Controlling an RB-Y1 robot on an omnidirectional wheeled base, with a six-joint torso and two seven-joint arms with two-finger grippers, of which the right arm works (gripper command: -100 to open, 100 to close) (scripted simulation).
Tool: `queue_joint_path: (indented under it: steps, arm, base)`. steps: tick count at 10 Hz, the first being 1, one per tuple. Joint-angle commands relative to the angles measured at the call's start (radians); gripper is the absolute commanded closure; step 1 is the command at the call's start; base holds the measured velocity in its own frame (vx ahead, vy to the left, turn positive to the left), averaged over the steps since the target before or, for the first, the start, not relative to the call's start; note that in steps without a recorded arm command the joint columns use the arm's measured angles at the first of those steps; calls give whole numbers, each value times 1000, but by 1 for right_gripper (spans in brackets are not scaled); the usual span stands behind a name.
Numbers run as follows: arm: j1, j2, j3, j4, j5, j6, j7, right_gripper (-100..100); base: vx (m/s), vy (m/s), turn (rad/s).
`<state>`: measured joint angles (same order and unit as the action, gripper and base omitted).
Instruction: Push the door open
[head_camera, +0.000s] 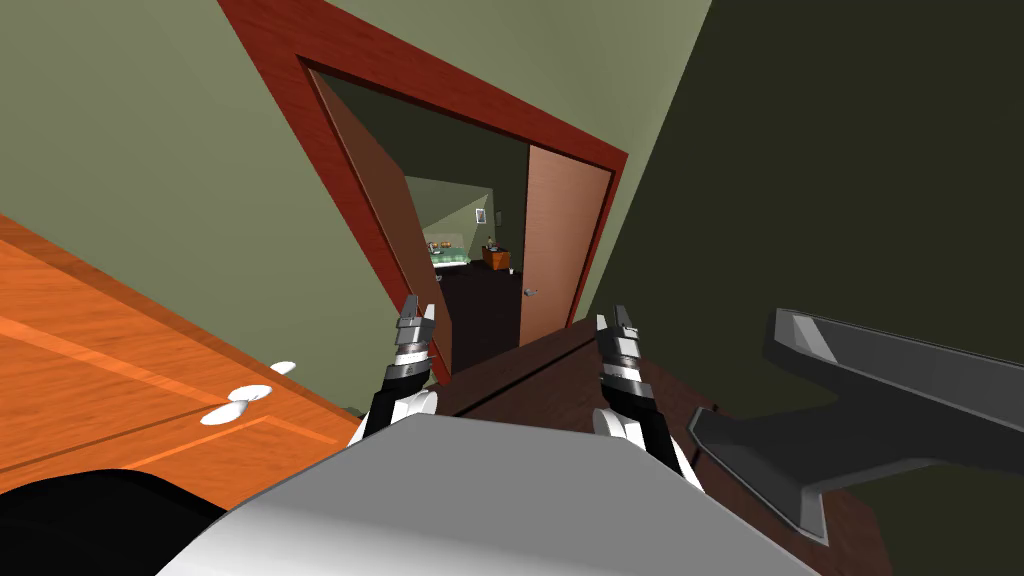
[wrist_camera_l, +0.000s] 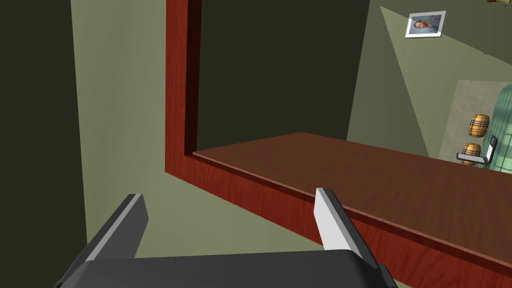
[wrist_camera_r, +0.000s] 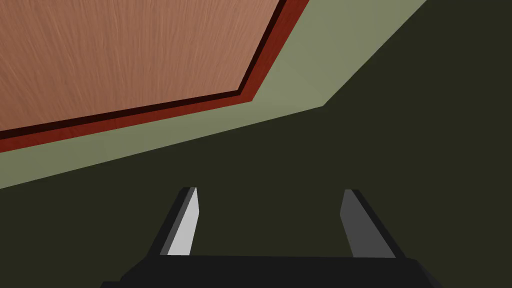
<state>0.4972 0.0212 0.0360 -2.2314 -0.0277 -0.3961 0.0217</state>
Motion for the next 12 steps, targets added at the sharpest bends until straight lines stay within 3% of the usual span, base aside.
queue_joint_path:
  steps: [1,6,12]
  arm:
    - [-15,-10,5,39,-3,-10,-3,-100]
    - [-56,-34,18,149,-11,-39,-11,-100]
    - [-119,-64,39,317,-23,-83,-22,-100]
  base:
    - [61,-22,57]
    - [119,-30,64]
    - [88,-43,75]
